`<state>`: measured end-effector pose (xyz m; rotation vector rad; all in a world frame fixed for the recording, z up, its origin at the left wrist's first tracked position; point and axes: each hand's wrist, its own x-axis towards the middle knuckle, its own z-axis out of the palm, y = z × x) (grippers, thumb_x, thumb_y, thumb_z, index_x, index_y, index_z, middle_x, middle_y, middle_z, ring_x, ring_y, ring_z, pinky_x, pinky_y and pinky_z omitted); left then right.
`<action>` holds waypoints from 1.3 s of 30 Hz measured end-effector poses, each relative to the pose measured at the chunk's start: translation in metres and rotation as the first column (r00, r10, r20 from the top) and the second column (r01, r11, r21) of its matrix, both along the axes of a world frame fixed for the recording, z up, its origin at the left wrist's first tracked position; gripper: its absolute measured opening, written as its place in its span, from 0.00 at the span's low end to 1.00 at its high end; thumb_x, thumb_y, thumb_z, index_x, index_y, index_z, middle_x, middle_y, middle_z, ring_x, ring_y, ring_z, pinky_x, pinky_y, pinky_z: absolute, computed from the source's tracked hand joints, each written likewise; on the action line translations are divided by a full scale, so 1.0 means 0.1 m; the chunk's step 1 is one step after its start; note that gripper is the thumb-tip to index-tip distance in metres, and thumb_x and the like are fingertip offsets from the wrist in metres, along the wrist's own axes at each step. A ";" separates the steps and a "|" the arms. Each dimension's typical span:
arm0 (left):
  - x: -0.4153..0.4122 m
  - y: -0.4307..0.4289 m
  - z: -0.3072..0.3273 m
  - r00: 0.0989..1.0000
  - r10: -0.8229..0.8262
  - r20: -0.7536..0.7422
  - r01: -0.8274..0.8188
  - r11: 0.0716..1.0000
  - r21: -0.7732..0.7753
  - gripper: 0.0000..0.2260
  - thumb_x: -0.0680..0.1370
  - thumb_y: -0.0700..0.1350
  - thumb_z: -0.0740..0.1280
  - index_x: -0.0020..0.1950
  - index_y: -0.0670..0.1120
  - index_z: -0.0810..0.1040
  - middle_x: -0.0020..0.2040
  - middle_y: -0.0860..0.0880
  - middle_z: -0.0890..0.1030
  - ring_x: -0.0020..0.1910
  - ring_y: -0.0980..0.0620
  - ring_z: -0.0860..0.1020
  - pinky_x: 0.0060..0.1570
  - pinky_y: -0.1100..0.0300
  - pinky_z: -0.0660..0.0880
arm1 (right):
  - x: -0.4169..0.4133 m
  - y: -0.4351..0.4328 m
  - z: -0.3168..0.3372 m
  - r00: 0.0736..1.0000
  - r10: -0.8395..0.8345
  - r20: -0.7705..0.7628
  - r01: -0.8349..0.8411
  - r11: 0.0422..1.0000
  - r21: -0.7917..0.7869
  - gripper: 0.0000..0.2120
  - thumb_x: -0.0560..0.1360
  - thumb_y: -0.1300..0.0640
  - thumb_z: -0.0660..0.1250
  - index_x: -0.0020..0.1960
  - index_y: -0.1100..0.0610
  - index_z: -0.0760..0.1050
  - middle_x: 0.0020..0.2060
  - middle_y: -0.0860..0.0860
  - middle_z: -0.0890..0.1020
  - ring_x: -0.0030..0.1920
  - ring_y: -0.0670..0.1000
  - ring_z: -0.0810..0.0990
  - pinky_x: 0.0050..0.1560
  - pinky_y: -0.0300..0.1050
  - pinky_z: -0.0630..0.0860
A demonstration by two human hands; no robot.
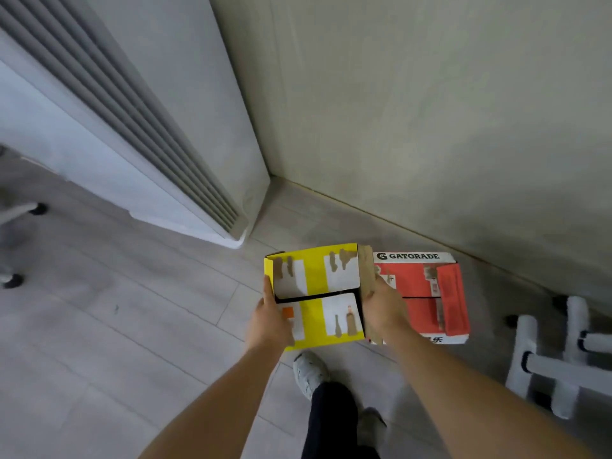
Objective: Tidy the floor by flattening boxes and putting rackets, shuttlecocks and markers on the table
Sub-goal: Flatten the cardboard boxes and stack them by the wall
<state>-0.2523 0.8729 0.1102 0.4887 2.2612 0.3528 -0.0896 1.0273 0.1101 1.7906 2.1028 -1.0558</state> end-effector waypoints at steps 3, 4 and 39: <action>-0.15 0.10 -0.09 0.997 0.077 0.019 -0.077 0.997 0.026 0.48 0.71 0.43 0.70 0.78 0.63 0.40 0.58 0.48 0.78 0.51 0.44 0.80 0.46 0.47 0.81 | -0.28 0.22 -0.07 0.997 0.070 0.030 -0.071 0.997 0.037 0.25 0.75 0.55 0.56 0.72 0.52 0.64 0.45 0.52 0.83 0.45 0.59 0.81 0.46 0.53 0.79; -0.21 0.13 -0.13 0.994 0.107 0.029 -0.108 0.994 0.032 0.47 0.72 0.43 0.70 0.78 0.64 0.40 0.58 0.48 0.78 0.51 0.44 0.80 0.47 0.46 0.81 | -0.38 0.28 -0.13 0.994 0.096 0.044 -0.098 0.994 0.053 0.25 0.74 0.56 0.56 0.72 0.52 0.64 0.44 0.52 0.83 0.45 0.59 0.81 0.46 0.53 0.78; -0.21 -1.62 -1.18 0.727 0.663 -0.180 -0.624 0.747 0.230 0.33 0.77 0.51 0.57 0.78 0.62 0.44 0.45 0.50 0.80 0.40 0.44 0.80 0.42 0.49 0.79 | -1.65 -1.07 -1.84 0.501 0.865 -0.022 -0.812 0.479 0.334 0.28 0.77 0.56 0.61 0.76 0.49 0.62 0.75 0.56 0.64 0.75 0.61 0.60 0.74 0.56 0.59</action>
